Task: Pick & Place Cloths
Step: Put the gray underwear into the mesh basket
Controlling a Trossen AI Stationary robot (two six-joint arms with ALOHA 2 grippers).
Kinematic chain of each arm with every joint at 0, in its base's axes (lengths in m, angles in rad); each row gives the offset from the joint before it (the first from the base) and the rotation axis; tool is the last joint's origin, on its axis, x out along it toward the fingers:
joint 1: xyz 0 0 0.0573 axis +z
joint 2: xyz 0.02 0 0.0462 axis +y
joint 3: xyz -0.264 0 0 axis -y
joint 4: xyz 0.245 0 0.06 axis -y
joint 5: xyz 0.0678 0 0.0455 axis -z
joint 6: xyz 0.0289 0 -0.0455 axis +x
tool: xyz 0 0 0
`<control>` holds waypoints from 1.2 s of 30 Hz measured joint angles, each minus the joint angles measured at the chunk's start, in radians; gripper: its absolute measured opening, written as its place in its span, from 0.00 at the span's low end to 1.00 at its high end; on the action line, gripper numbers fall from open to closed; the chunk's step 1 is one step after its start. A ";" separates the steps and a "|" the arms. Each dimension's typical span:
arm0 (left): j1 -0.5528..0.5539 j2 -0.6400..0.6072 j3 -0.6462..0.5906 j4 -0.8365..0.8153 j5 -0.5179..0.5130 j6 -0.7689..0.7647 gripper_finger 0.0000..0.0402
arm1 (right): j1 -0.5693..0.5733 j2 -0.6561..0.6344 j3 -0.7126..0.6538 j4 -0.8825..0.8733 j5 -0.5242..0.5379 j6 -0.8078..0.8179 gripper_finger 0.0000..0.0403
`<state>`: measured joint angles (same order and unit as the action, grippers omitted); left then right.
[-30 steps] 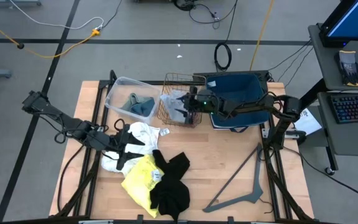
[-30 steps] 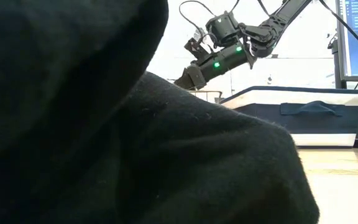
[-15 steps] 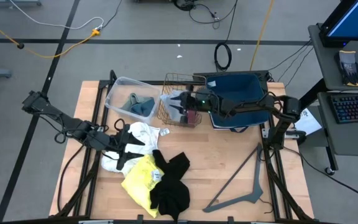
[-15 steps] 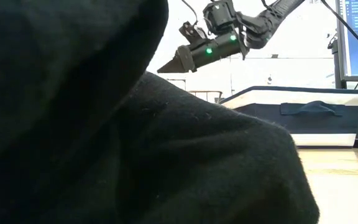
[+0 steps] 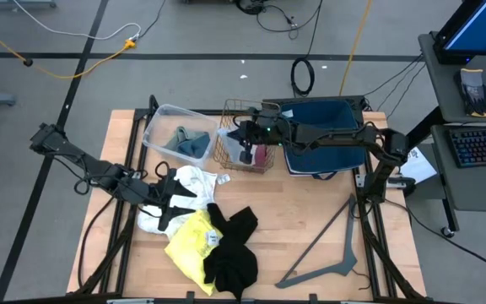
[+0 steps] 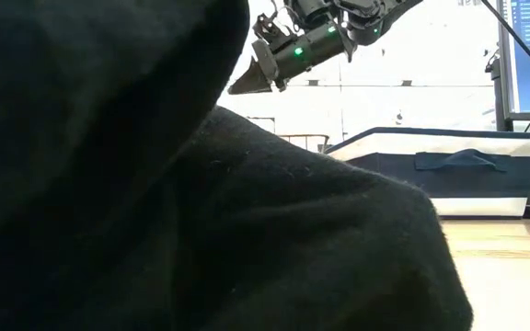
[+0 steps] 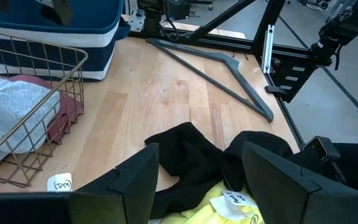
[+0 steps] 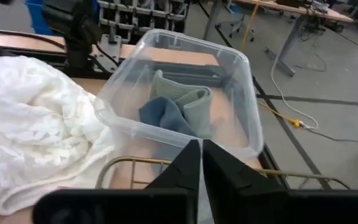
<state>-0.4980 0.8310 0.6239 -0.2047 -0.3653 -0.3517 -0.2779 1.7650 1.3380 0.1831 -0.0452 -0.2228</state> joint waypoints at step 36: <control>-0.001 0.178 0.000 0.053 0.035 -0.055 0.58 | -0.137 0.181 0.000 -0.032 0.045 0.120 0.00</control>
<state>-0.4992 1.0088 0.6239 -0.1515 -0.3299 -0.4071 -0.4152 1.9455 1.3379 0.1506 -0.0002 -0.1023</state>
